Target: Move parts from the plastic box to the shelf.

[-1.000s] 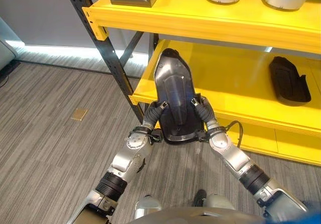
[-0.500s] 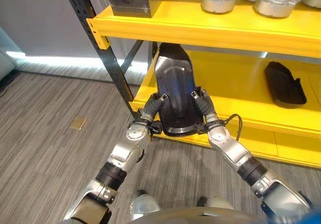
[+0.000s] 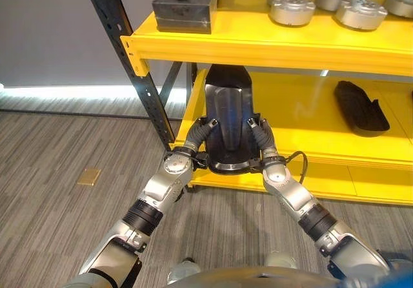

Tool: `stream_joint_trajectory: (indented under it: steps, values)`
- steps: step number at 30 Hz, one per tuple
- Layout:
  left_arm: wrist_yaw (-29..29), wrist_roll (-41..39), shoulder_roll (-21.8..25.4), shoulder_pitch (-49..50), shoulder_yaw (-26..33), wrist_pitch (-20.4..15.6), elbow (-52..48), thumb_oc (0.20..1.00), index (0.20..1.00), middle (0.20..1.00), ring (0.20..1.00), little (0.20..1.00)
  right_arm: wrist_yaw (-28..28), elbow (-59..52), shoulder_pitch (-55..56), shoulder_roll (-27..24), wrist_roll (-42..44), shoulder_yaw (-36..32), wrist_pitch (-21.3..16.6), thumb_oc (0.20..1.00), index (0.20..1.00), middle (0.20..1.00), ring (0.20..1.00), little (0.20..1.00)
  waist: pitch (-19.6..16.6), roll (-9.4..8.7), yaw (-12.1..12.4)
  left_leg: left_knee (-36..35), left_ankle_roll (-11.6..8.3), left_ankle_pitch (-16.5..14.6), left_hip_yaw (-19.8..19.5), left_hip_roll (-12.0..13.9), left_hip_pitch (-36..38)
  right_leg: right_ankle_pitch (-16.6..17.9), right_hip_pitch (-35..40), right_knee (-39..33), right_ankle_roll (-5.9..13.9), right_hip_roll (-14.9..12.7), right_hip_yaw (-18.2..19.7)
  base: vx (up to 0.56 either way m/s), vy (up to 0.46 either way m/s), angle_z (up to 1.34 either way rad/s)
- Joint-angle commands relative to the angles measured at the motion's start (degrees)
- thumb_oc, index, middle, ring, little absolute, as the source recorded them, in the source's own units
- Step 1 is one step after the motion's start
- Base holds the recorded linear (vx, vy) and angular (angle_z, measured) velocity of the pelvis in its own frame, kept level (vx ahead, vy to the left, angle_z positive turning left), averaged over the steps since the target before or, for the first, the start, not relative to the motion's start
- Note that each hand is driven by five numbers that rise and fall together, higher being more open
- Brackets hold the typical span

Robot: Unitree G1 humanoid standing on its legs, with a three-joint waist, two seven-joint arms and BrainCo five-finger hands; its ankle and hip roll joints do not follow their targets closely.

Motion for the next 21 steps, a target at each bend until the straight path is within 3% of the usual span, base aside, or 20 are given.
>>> stream_joint_trajectory:
  steps: [1, 4, 5, 7, 8, 9, 11, 15, 21]
  values:
    - [-3.2, -1.5, -0.6, -1.9, -1.8, -4.0, -7.1, 0.2, 0.2, 0.2, 0.2, 0.2, 0.0, 1.3, -5.8, -0.4, 5.0, -6.2, -1.3, 0.2, 0.2, 0.2, 0.2, 0.2, -0.6, 0.05, 2.2, 4.7, 1.39, -4.1, 0.0, 2.7, 2.2, 4.9, 2.2, -8.1, -1.42, 4.8, -1.5, 0.19, -0.496, -0.05]
    - [-2.4, -0.4, -0.7, -2.3, -1.5, -4.0, -7.3, 0.2, 0.2, 0.2, 0.2, 0.2, 0.2, 1.4, -7.6, -0.3, 5.2, -5.3, -0.2, 0.2, 0.2, 0.2, 0.2, 0.2, -0.6, -0.08, 2.3, 5.9, 0.25, -4.4, 0.2, 4.6, 2.4, 3.3, 2.5, -7.5, -1.76, 5.7, -2.2, 0.08, -0.27, 0.0]
    - [-1.4, -0.8, -0.8, -3.2, -1.4, -3.8, -7.0, 0.2, 0.2, 0.2, 0.2, 0.2, 0.4, 2.0, -9.2, -0.2, 6.0, -4.8, 0.9, 0.2, 0.2, 0.2, 0.2, 0.2, -0.6, -0.2, 2.2, 7.9, -0.26, -3.5, 1.4, 6.8, 1.0, 3.0, 2.2, -7.5, -3.27, 6.9, -2.6, 0.1, -0.33, -0.04]
    - [0.3, -2.5, -2.7, -5.5, -2.0, -4.6, -3.7, 0.2, 0.2, 0.2, 0.2, 0.2, 0.0, 3.8, -11.9, -0.9, 7.5, -3.7, 2.8, 0.2, 0.2, 0.2, 0.2, 0.2, -0.9, -0.37, 0.6, 11.3, -1.82, -3.2, 4.0, 8.9, -0.2, 3.7, 4.9, -12.6, -4.04, 8.6, -2.9, 0.12, -0.328, -0.27]
    - [0.2, -3.0, -3.2, -6.3, -1.8, -4.5, -3.0, 0.2, 0.2, 0.2, 0.2, 0.2, 0.0, 4.2, -12.5, -1.3, 8.0, -3.6, 3.2, 0.2, 0.2, 0.2, 0.2, 0.2, -1.1, -0.08, 0.1, 10.5, -1.63, -3.0, 5.1, 8.2, -0.8, 4.2, 5.2, -14.0, -4.23, 9.0, -3.5, 0.06, -0.243, -0.06]
    - [-0.8, -3.5, -3.4, -6.7, -1.9, -3.7, -3.2, 0.2, 0.2, 0.2, 0.2, 0.2, -0.9, 5.3, -12.9, -1.5, 8.0, -3.3, 2.7, 0.2, 0.2, 0.2, 0.2, 0.2, -1.1, 0.46, 0.1, 9.8, -2.47, -0.2, 5.3, 7.1, -2.9, 5.0, 6.1, -16.0, -4.61, 9.8, -3.9, 0.03, -0.112, -0.04]
    - [-1.5, -3.2, -3.4, -6.6, -2.3, -3.5, -3.7, 0.2, 0.2, 0.2, 0.2, 0.2, -1.3, 6.4, -13.0, -1.4, 7.3, -3.7, 2.1, 0.2, 0.2, 0.2, 0.2, 0.2, -0.7, 0.7, 0.7, 9.2, -2.8, 1.4, 4.7, 7.2, -4.7, 4.8, 6.5, -15.5, -4.96, 9.9, -4.5, 0.05, -0.077, 0.04]
    - [-0.5, -1.8, -3.4, -4.8, -2.8, -4.2, -3.9, 0.2, 0.2, 0.2, 0.2, 0.2, -0.2, 4.4, -11.0, -2.6, 6.1, -4.3, 2.5, 0.2, 0.2, 0.2, 0.2, 0.2, -0.6, 0.62, 0.0, 6.6, -1.45, 0.9, 5.4, 5.8, -2.2, 5.0, 6.9, -16.3, -5.82, 10.9, -5.6, 0.08, -0.009, -0.13]
    - [-0.1, -1.4, -3.8, -4.9, -3.2, -4.6, -2.9, 0.2, 0.2, 0.2, 0.2, 0.2, 0.3, 4.8, -10.4, -2.7, 4.4, -4.2, 2.2, 0.2, 0.2, 0.2, 0.2, 0.2, -1.0, 0.56, -0.3, 5.7, -1.44, 0.4, 5.7, 5.4, -1.3, 5.2, 7.4, -17.1, -5.76, 11.0, -5.7, 0.06, -0.006, -0.13]
